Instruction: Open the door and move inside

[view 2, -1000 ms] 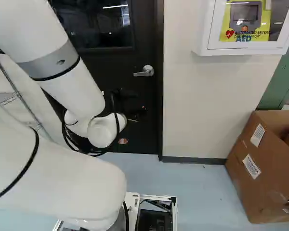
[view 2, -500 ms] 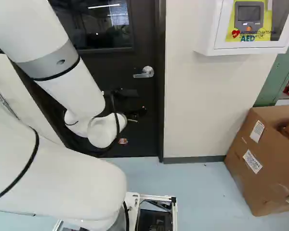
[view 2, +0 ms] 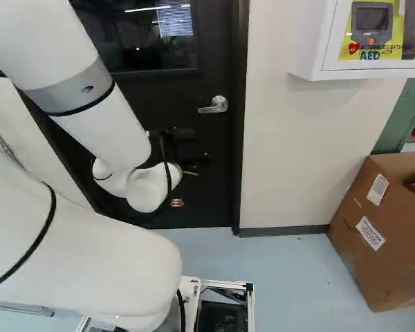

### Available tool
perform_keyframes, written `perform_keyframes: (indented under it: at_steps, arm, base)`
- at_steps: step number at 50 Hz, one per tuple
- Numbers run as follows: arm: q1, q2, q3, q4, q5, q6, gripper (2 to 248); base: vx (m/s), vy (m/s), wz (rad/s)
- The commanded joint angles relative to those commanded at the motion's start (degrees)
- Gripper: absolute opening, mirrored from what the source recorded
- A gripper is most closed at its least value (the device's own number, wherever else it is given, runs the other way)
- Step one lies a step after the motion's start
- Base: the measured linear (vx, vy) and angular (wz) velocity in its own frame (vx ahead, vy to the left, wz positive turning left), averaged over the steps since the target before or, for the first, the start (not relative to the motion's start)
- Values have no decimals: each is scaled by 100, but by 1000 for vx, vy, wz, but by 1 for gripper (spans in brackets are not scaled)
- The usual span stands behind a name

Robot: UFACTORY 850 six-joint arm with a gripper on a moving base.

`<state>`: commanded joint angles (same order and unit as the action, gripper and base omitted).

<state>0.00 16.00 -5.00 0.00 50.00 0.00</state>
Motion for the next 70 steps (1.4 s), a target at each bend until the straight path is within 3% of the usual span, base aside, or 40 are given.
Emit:
perform_keyframes:
  at_steps: [49,70]
  arm:
    - [0,-471,-411,0,0,0,247]
    - [0,-390,-607,0,0,0,247]
  base:
    - [0,0,0]
    - [0,0,0]
